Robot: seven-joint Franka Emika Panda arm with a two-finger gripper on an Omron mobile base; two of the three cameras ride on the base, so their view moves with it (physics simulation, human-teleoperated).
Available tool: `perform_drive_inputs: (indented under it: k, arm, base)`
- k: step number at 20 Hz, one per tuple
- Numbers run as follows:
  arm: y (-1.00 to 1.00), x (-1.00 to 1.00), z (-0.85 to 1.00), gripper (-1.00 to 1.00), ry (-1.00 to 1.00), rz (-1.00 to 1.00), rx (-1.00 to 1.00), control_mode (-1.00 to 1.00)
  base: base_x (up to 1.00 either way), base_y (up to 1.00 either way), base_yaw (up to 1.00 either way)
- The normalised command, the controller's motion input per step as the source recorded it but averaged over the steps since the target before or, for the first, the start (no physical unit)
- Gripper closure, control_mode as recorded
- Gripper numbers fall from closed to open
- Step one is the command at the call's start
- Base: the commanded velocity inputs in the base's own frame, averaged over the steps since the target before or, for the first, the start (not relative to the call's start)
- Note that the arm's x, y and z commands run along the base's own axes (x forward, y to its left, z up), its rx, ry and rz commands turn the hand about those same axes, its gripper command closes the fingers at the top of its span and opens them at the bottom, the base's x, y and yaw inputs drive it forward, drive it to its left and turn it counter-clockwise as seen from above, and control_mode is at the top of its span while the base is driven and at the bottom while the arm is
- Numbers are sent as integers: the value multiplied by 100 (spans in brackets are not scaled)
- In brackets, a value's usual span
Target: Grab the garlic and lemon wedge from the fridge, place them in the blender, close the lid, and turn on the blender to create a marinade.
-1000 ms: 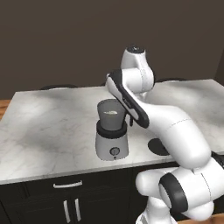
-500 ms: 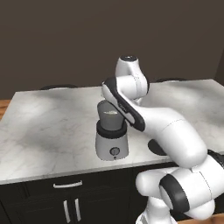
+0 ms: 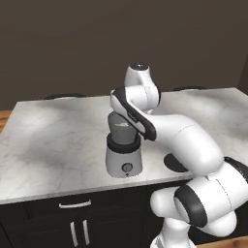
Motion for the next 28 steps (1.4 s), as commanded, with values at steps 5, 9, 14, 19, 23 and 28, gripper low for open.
perform_drive_inputs:
  k: [5,9,14,19,23,28]
  arm:
    - [-6,0,25,-100,0,0,2,-100]
    - [-47,-82,45,-100,0,3,6,-100]
    - [-83,-100,27,-100,0,5,5,-100]
    - [-100,-92,1,-100,0,7,0,-100]
    - [-100,-46,-9,-100,1,12,0,-100]
    - [-92,-7,-30,-100,11,21,-5,-100]
  base:
    - [0,0,0]
    - [0,0,0]
    - [0,0,0]
    - [0,0,0]
    - [0,0,0]
    - [0,0,0]
